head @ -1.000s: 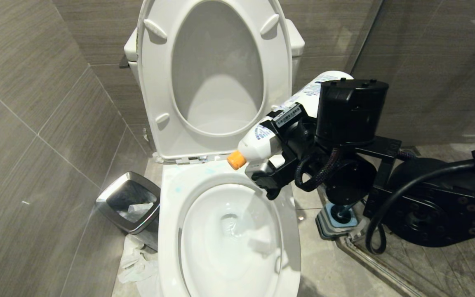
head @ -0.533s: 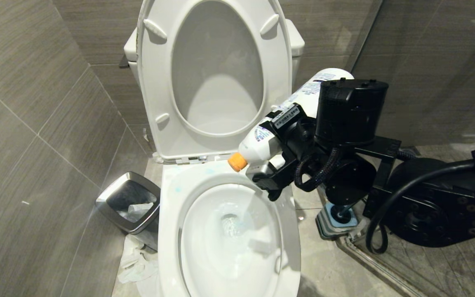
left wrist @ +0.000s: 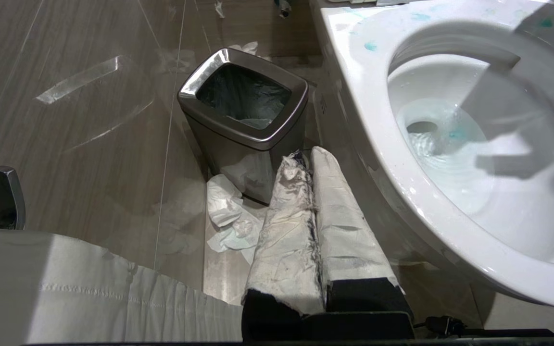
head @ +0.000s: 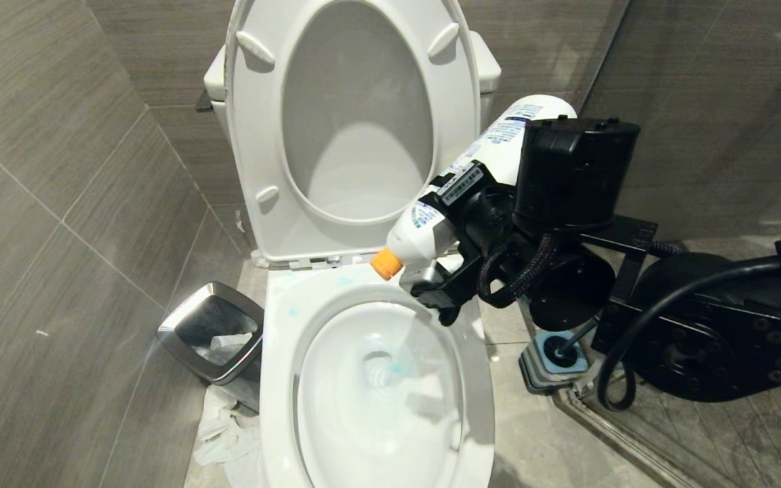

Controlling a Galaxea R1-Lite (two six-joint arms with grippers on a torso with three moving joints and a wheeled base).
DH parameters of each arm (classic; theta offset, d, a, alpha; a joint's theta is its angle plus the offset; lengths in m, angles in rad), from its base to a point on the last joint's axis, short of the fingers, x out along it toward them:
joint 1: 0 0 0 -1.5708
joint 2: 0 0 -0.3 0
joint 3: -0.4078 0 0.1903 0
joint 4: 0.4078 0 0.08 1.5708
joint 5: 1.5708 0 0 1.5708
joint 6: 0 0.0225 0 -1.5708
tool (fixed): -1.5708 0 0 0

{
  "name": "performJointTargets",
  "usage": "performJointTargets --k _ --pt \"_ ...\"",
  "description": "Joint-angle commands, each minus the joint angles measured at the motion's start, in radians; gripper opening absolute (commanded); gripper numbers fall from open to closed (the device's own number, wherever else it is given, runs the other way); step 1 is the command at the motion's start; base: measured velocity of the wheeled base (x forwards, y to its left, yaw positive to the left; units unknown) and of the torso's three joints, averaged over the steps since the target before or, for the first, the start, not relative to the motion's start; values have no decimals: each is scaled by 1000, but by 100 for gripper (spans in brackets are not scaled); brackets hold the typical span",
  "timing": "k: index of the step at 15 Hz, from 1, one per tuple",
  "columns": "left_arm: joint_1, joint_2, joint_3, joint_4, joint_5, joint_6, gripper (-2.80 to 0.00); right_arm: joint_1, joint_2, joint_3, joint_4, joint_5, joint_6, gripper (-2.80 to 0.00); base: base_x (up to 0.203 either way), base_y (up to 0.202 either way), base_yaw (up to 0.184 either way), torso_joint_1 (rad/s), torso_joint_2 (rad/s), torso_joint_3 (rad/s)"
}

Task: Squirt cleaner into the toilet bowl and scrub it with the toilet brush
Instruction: Pour in the cleaning agent

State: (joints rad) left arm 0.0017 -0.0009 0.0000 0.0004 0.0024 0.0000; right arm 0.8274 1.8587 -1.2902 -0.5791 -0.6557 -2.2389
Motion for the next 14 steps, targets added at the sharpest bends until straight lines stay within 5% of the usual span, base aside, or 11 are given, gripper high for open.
performJointTargets --k 1,14 --pt "1 1 0 0 1 0 -280 9 2 -1 -4 -4 -13 -280 0 0 0 0 0 0" --pt "1 1 0 0 1 2 -280 35 26 -39 -14 1 26 -280 0 0 0 0 0 0"
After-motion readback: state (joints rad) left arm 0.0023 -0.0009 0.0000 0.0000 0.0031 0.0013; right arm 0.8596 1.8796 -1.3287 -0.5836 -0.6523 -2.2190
